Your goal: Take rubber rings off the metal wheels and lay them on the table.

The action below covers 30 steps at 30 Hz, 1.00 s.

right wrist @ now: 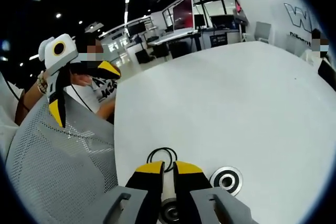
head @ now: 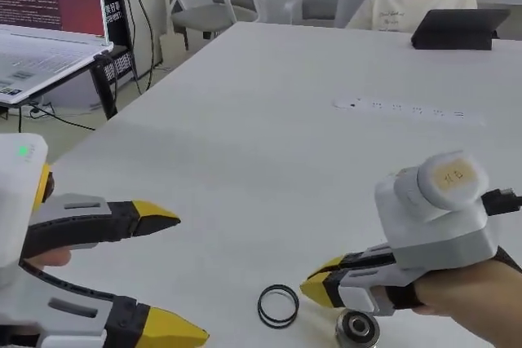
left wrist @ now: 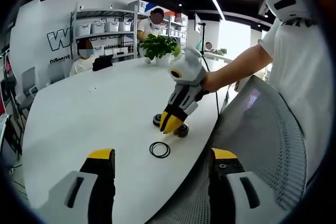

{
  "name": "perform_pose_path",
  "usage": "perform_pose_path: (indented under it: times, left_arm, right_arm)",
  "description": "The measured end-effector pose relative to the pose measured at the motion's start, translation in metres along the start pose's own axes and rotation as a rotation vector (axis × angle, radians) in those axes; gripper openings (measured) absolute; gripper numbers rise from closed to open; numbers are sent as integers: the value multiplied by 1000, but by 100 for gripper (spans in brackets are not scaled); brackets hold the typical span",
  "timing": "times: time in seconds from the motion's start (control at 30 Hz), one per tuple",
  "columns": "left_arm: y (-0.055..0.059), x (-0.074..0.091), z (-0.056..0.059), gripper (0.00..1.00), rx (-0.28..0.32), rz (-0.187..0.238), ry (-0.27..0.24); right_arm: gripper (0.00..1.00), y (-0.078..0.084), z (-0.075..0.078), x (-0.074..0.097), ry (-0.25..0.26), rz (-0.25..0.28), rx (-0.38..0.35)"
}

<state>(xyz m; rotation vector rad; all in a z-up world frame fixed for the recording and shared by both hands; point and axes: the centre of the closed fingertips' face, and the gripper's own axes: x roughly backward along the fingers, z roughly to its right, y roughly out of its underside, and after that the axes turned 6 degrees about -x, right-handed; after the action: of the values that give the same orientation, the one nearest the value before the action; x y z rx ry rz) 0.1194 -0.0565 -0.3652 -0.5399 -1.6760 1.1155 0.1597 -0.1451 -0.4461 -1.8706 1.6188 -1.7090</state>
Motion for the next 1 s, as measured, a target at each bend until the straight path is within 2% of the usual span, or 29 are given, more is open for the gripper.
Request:
perform_pose_path:
  times: [0.23,0.53,0.77,1.0]
  left_arm:
    - [-2,0,0,70,-4,-2,1]
    - [-6,-3,1,70,-15,-5,12]
    - [-12,-8,1,70,-34,-9,27]
    - [-22,-14,-2,70,-62,-9,42]
  right_arm:
    - [5,-12,-6,18,-2,36,31]
    - [6,-34,-8,43,-3,122,38]
    - [7,-44,2,60,24,182,46]
    - [9,-42,19,75,57,220,28]
